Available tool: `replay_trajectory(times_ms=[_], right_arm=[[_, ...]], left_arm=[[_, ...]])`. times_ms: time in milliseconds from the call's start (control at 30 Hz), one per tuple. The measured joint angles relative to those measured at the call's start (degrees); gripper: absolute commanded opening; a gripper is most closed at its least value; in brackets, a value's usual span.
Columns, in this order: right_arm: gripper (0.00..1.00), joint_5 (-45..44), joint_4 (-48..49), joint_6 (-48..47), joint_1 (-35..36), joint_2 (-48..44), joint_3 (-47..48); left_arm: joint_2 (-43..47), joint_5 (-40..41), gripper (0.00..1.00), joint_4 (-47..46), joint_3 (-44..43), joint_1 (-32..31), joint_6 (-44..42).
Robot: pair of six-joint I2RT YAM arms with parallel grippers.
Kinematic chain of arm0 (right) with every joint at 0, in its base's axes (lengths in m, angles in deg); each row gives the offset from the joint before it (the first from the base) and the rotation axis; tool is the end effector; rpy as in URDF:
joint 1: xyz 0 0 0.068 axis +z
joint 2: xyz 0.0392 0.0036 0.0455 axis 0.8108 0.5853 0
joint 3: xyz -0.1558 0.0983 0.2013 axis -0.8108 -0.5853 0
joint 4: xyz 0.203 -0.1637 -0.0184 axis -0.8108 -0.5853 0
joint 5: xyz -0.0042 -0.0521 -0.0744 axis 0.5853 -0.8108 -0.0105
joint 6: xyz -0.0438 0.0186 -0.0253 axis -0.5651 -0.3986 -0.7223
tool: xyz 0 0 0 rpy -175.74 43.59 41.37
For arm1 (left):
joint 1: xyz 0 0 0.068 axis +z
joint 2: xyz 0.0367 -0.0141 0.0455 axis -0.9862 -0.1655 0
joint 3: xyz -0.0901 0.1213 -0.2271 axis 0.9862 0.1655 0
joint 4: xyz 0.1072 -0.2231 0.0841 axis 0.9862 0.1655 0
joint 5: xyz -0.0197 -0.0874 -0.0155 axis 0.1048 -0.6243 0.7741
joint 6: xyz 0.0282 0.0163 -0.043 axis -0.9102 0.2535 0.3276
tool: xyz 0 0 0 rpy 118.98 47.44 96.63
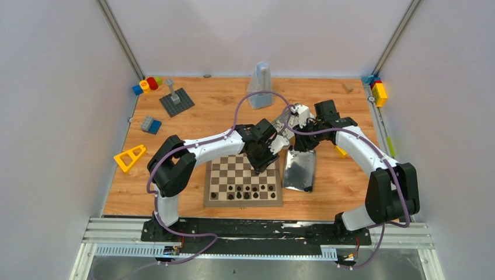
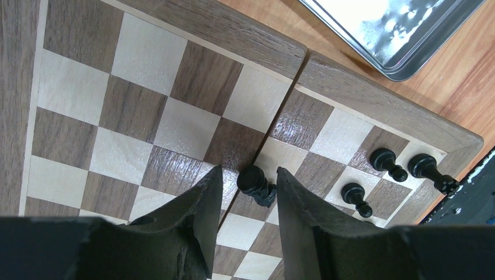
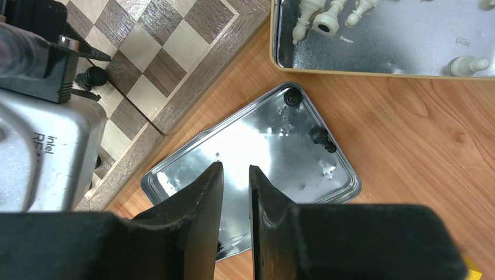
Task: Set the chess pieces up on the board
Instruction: Pick up the chess piece from the chessboard.
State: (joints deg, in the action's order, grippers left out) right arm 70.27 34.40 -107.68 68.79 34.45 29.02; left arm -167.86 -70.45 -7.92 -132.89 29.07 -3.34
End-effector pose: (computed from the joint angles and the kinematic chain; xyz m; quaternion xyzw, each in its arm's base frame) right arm 0.2786 0.0891 0.2410 -0.3442 0.8804 0.2082 0.2510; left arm 0.2380 -0.3097 0.1967 0.4942 0.8393 -0.1687 0.1517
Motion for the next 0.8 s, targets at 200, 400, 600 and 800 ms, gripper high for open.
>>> replay_trajectory(times_ms=[200,400,600,800], right_arm=[[0.24,0.0,0.0,0.02,-0.02,0.0,-0.02],[0.24,0.04,0.0,0.0,-0.04,0.0,-0.02],[0.24,0.07,0.0,0.0,-0.02,0.0,-0.02],[0.24,0.15,0.0,0.0,-0.04,0.0,-0.07]], left_arm=[[0.0,2.54,0.45,0.0,0.0,0.0,0.22],[0.0,6.58,0.48,-0.02,0.0,0.02,0.61],[0.02,9.22,0.48,-0.04,0.07,0.39,0.87],[0.83,10.64,0.49,-0.26,1.7,1.6,0.85]])
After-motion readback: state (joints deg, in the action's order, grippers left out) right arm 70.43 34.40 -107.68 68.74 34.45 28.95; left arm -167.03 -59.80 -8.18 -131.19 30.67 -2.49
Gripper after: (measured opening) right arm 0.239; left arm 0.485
